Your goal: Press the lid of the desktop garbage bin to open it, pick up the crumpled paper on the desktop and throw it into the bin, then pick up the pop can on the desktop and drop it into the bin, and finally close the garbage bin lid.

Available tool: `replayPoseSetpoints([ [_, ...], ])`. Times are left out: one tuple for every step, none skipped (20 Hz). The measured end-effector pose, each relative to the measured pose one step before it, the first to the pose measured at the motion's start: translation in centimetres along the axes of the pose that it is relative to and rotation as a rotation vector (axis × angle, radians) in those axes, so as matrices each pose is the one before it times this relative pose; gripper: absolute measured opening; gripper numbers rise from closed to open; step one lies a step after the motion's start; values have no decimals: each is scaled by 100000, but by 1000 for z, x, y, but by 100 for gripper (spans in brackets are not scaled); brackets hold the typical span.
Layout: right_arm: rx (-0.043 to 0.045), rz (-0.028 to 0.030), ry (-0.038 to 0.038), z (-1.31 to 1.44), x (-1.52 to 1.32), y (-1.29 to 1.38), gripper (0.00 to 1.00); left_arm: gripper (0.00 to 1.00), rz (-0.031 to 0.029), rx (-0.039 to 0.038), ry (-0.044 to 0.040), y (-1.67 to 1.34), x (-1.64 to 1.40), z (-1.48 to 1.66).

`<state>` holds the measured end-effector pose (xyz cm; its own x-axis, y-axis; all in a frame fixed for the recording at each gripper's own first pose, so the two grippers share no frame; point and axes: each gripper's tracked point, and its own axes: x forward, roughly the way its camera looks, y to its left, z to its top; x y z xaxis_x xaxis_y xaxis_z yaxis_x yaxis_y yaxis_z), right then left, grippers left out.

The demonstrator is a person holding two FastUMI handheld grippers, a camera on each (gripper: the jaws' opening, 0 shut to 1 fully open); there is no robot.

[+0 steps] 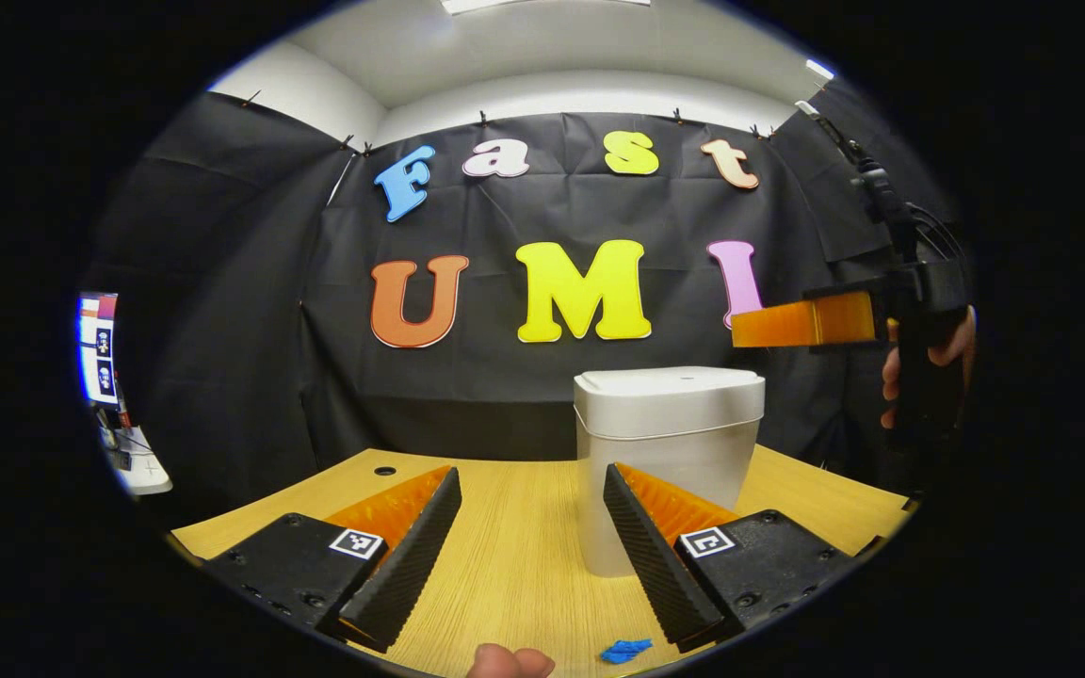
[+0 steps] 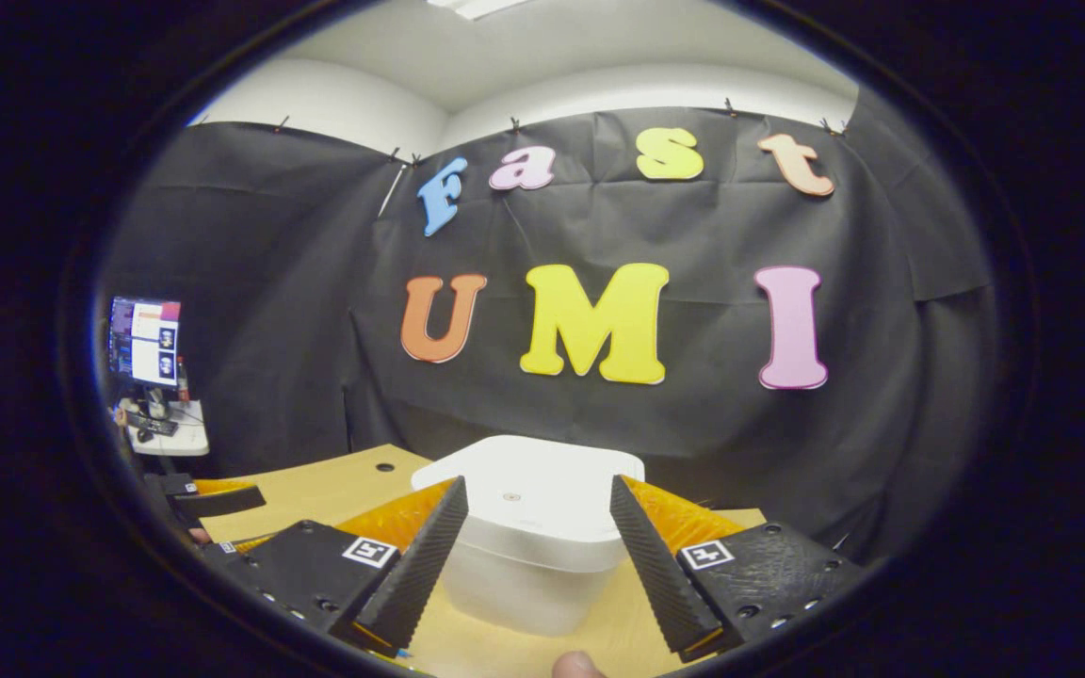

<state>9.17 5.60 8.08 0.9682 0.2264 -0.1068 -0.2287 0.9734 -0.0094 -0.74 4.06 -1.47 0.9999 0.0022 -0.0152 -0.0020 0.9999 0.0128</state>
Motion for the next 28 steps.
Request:
replayPoseSetpoints([
  [-26, 587, 616, 264, 819, 139, 93, 98, 835, 16, -64, 380, -32, -111],
  [134, 853, 1081, 269, 527, 197, 95, 98, 234, -209, 387, 232, -81, -41],
  [882, 807, 1079, 206, 581, 383, 97, 98, -371, -543, 269, 93, -18, -19],
  [940, -38, 551, 72, 576, -174, 92, 98, -565, -515, 149, -10, -122, -144],
  [-169, -167, 666, 313, 442, 81, 79, 98, -199, -449, 12, 202, -250, 60],
  [-1193, -728, 397, 324, 412, -55, 77, 98, 54, -559, -508, 268, -57, 55],
  [-801, -111, -61, 208, 51, 214, 74, 98, 106, -701, -754, 264, -22, 120],
  [778, -1869, 604, 308, -50, 4, 75, 98, -8, -667, -143, 191, 83, -27],
  [2093, 1137, 272, -300, 524, 243, 69, 98, -190, -547, 41, 75, 116, -9],
  [1643, 1304, 427, 84, 91, 479, 63, 98, -17, -177, 349, 137, 204, -178],
  [336, -472, 525, 95, 269, 105, 46, 98, 378, 160, 666, 252, 66, -448],
  [-543, -1168, 124, 46, 212, -286, 36, 98, 237, 65, 726, 236, 119, -276],
  [-187, 370, 529, -76, 308, 147, 24, 98, 124, -16, 236, 211, 38, -35],
  [272, 1811, 941, -239, 217, 406, 14, 98, 515, -224, 452, 134, 224, -85],
  [-192, 2586, 1080, -388, 301, 735, 5, 98, 453, -262, 319, 290, 117, -248],
  [-548, 1989, 994, -239, 159, 392, 1, 98, 178, -182, 235, 270, 102, -177],
  [-794, 854, 808, -127, 135, 195, 1, 98, 82, -44, 245, 60, 86, -102],
  [-1060, 504, 765, -34, 214, 103, 1, 98, 145, 66, -39, 134, 48, -91],
  [-841, 258, 707, -67, 214, 191, 1, 98, 294, -231, 176, 229, 57, -51],
  [-831, 663, 904, -203, 185, 254, 1, 98, 5, -337, -84, 99, 111, -44],
  [-325, 665, 411, -320, 425, 216, 1, 98, -87, -325, -203, -33, 194, 10],
  [-484, 347, 11, 326, -164, 181, 0, 98, 123, -95, 36, 70, 14, 17],
  [-394, -363, -42, 126, 165, -138, 0, 98, 557, 153, -79, 293, 254, -94],
  [5, -52, 623, -49, 359, -201, 0, 98, 435, 174, 247, 190, 160, 59],
  [682, -38, 1287, -434, 263, -127, 0, 98, 281, -99, 257, 156, 124, -18],
  [1659, 40, 1778, -448, 297, -329, 0, 98, 108, -220, 33, 41, -70, -81],
  [1832, -56, 1742, -438, 300, -334, 0, 98, 9, -183, -66, 38, -29, 22],
  [487, -660, 1679, -340, 183, -543, 0, 98, -55, -58, 21, 0, -99, -112],
])
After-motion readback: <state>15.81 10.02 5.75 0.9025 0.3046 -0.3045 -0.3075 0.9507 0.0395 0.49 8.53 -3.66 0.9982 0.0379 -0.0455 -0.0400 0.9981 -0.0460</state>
